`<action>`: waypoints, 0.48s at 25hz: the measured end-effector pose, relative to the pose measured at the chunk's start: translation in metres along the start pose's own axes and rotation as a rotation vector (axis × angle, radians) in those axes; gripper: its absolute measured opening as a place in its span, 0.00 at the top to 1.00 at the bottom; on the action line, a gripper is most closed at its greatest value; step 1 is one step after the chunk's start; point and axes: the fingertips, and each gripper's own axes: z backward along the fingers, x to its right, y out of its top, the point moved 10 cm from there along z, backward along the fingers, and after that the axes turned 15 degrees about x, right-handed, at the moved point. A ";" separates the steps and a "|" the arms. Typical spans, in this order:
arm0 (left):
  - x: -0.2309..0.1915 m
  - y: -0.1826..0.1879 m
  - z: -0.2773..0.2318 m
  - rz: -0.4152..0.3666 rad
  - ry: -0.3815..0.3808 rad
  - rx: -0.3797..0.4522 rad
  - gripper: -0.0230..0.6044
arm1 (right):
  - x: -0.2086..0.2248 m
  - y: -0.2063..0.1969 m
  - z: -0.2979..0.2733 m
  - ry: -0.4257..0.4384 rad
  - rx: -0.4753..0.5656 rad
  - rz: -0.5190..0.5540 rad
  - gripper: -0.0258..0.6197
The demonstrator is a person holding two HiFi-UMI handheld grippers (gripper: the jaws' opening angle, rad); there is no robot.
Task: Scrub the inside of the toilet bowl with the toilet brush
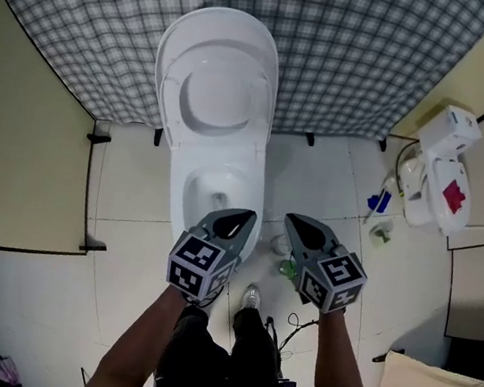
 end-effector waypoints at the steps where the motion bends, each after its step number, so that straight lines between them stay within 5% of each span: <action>1: 0.001 -0.014 -0.004 0.017 -0.003 -0.017 0.95 | 0.005 -0.012 0.002 -0.012 -0.021 -0.006 0.93; 12: -0.006 -0.144 -0.067 0.117 -0.045 -0.122 0.95 | 0.084 -0.152 0.015 -0.176 -0.194 -0.027 0.92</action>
